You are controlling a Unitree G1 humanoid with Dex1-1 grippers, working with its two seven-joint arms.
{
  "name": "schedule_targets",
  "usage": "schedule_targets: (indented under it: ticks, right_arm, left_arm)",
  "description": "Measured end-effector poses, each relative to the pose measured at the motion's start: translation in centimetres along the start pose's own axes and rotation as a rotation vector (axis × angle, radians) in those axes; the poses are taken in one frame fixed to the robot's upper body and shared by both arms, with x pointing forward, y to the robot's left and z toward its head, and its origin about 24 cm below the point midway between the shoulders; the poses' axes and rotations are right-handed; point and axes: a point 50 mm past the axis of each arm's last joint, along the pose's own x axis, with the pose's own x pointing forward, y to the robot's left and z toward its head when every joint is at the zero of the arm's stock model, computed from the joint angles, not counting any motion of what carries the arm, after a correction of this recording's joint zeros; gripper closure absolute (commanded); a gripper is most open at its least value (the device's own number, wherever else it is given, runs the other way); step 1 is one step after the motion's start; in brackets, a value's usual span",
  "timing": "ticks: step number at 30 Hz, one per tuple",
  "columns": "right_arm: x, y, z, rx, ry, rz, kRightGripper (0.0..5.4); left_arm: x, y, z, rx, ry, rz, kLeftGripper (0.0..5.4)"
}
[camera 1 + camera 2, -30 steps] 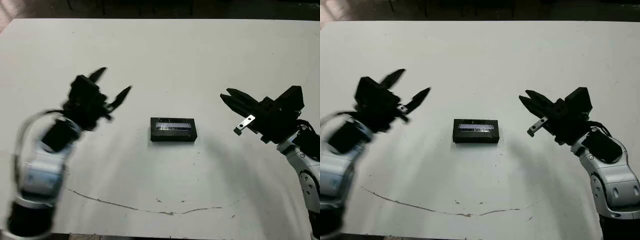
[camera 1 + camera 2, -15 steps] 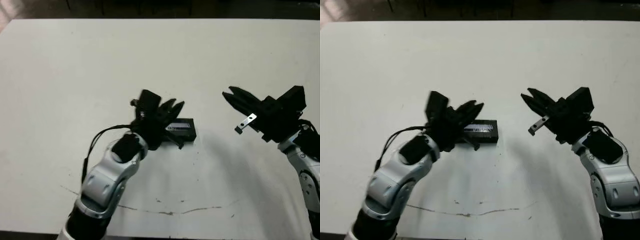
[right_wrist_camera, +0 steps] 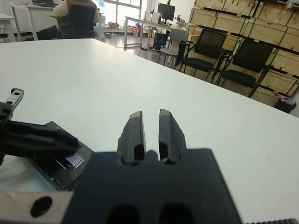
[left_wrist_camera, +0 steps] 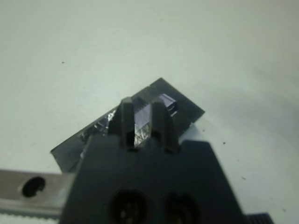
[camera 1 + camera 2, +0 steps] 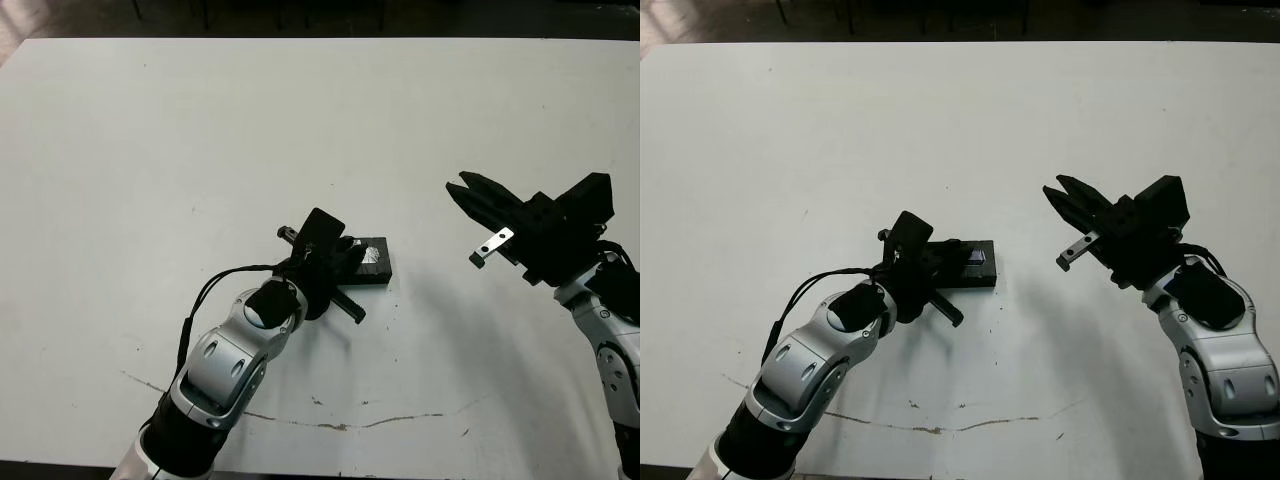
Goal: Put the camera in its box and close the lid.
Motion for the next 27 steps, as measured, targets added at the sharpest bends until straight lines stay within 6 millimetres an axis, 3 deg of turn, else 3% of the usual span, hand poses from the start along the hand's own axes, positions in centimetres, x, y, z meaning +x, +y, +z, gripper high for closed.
schedule_targets:
  ticks: [6, 10, 15, 21, 27]
  right_arm:
    - [0.1, 0.0, 0.1, 0.005, -0.002, 0.003, 5.4]
    - [0.1, 0.1, 0.1, -0.004, -0.015, -0.001, 5.4]
    - [0.3, 0.4, 0.1, -0.025, -0.071, -0.095, 5.4]
    - [0.8, 0.8, -0.2, -0.028, -0.084, -0.19, 5.4]
    - [1.6, 0.7, -0.7, 0.0, -0.105, -0.253, 5.4]
  left_arm:
    - [-1.0, 0.1, -0.4, 0.006, -0.003, -0.003, 5.37]
    - [-2.8, 1.5, -0.5, -0.032, -0.039, 0.022, 5.37]
    - [-5.7, 6.2, 1.5, 0.029, -0.289, 0.257, 5.37]
    - [-9.0, 10.9, 3.7, -0.04, -0.513, 0.501, 5.37]
    - [-10.4, 14.2, 2.7, -0.109, -0.568, 0.685, 5.37]
